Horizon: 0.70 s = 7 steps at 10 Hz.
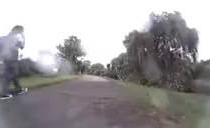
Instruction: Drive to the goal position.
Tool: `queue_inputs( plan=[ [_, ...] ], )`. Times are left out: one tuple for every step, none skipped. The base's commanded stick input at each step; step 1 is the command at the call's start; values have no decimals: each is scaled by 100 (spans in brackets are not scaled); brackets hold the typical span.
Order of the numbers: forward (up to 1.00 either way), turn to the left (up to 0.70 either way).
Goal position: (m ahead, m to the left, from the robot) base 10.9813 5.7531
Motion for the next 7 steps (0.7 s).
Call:
queue_inputs(
  plan=[
    [85,0],
    [85,0],
    [85,0],
    [85,0],
    [85,0],
    [85,0],
    [85,0]
  ],
)
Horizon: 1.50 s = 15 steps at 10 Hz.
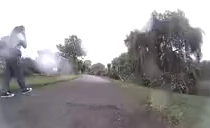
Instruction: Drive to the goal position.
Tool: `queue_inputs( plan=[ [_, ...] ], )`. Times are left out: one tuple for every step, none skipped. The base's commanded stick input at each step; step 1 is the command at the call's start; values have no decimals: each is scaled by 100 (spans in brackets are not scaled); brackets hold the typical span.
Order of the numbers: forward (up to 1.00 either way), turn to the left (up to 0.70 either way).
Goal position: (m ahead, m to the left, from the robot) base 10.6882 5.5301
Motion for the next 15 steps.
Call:
queue_inputs(
  plan=[
    [85,0],
    [85,0],
    [85,0],
    [85,0],
    [85,0],
    [85,0],
    [85,0],
    [85,0],
    [85,0],
    [85,0],
    [85,0],
    [85,0],
    [85,0],
    [85,0],
    [85,0]
  ],
)
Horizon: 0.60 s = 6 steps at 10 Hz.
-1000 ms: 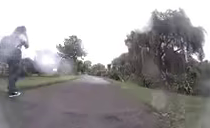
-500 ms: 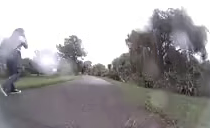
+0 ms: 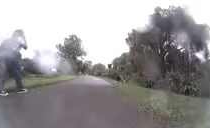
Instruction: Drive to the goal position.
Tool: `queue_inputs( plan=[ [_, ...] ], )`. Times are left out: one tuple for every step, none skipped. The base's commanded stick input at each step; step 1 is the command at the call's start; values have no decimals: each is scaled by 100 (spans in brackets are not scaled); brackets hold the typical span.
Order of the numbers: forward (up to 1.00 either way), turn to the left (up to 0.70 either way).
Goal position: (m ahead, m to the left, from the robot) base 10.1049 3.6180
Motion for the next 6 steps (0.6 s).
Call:
queue_inputs(
  plan=[
    [85,0],
    [85,0],
    [85,0],
    [85,0],
    [85,0],
    [85,0]
  ],
)
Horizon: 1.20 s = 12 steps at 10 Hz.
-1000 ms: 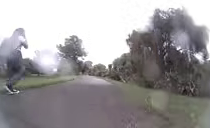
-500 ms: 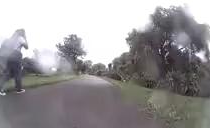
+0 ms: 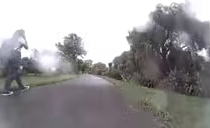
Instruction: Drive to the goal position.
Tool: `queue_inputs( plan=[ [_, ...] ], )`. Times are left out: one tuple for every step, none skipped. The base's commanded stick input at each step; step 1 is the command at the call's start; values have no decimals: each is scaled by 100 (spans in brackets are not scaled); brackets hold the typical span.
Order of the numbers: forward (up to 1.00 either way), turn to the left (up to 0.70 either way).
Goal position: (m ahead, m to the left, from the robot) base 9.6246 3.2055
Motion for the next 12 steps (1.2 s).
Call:
queue_inputs(
  plan=[
    [85,0],
    [85,0],
    [85,0],
    [85,0],
    [85,0],
    [85,0],
    [85,0],
    [85,0],
    [85,12],
    [85,33],
    [85,34],
    [85,24]
  ],
)
